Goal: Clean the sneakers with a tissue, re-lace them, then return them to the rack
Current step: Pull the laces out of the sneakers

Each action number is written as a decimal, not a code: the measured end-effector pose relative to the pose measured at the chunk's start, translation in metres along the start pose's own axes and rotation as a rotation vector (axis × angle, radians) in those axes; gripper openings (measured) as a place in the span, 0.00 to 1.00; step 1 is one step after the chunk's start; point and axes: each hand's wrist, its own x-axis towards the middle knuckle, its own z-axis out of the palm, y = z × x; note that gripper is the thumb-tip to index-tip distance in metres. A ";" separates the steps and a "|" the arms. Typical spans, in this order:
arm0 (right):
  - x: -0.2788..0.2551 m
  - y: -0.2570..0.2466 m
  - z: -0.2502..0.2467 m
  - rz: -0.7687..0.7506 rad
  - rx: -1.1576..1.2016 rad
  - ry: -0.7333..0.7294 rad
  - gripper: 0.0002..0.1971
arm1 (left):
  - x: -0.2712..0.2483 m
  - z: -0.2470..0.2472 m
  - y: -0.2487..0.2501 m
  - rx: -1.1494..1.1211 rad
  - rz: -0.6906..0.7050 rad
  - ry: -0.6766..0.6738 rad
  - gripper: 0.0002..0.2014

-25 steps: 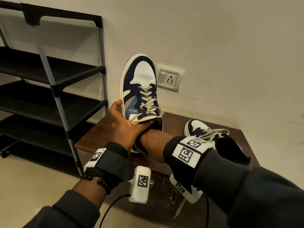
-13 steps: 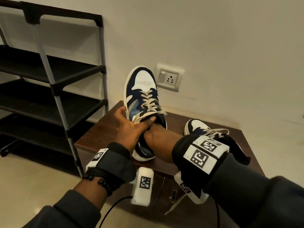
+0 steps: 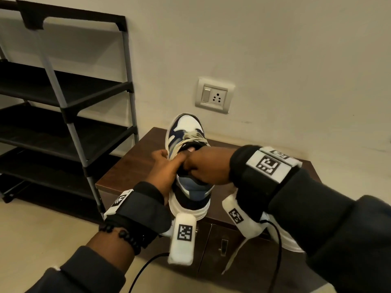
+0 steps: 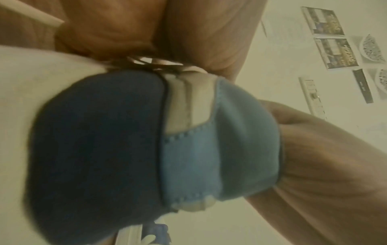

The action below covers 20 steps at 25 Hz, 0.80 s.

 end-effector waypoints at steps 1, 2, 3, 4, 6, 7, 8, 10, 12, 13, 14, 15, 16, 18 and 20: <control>-0.006 -0.001 -0.006 0.006 0.076 -0.008 0.17 | 0.000 -0.001 -0.003 0.019 -0.055 -0.009 0.30; -0.013 0.003 -0.010 -0.018 0.104 0.005 0.16 | -0.001 0.000 -0.006 0.034 -0.099 -0.037 0.35; -0.022 0.005 -0.013 -0.038 0.144 0.021 0.16 | 0.001 0.000 -0.009 0.069 -0.136 -0.069 0.41; -0.028 0.011 -0.014 -0.054 0.203 0.045 0.15 | -0.002 -0.001 -0.008 0.110 -0.158 -0.092 0.46; -0.043 0.021 -0.008 -0.056 0.353 0.123 0.14 | -0.001 -0.005 -0.005 0.270 -0.114 -0.137 0.53; -0.049 0.027 -0.003 -0.024 0.438 0.184 0.12 | -0.003 -0.008 0.001 0.427 -0.062 -0.152 0.52; -0.053 0.034 0.003 0.018 0.507 0.279 0.10 | -0.003 -0.013 0.006 0.634 0.010 -0.139 0.47; -0.053 0.043 0.014 0.118 0.543 0.490 0.07 | -0.006 -0.024 0.019 0.938 0.189 -0.040 0.25; -0.046 0.044 0.024 0.168 0.508 0.579 0.13 | -0.010 -0.032 0.030 0.946 0.335 -0.044 0.13; -0.039 0.042 0.028 0.168 0.493 0.576 0.17 | -0.012 -0.033 0.033 0.929 0.381 -0.053 0.11; -0.032 0.038 0.031 0.158 0.487 0.560 0.19 | -0.015 -0.032 0.035 0.886 0.427 -0.060 0.11; -0.024 0.035 0.034 0.147 0.487 0.549 0.20 | -0.016 -0.030 0.036 0.847 0.462 -0.067 0.10; -0.016 0.031 0.036 0.143 0.480 0.551 0.19 | -0.017 -0.028 0.037 0.806 0.488 -0.074 0.09; -0.007 0.025 0.040 0.166 0.451 0.606 0.13 | -0.019 -0.025 0.037 0.783 0.521 -0.066 0.09; -0.010 0.026 0.043 0.194 0.525 0.709 0.07 | -0.019 -0.027 0.038 0.769 0.515 -0.051 0.14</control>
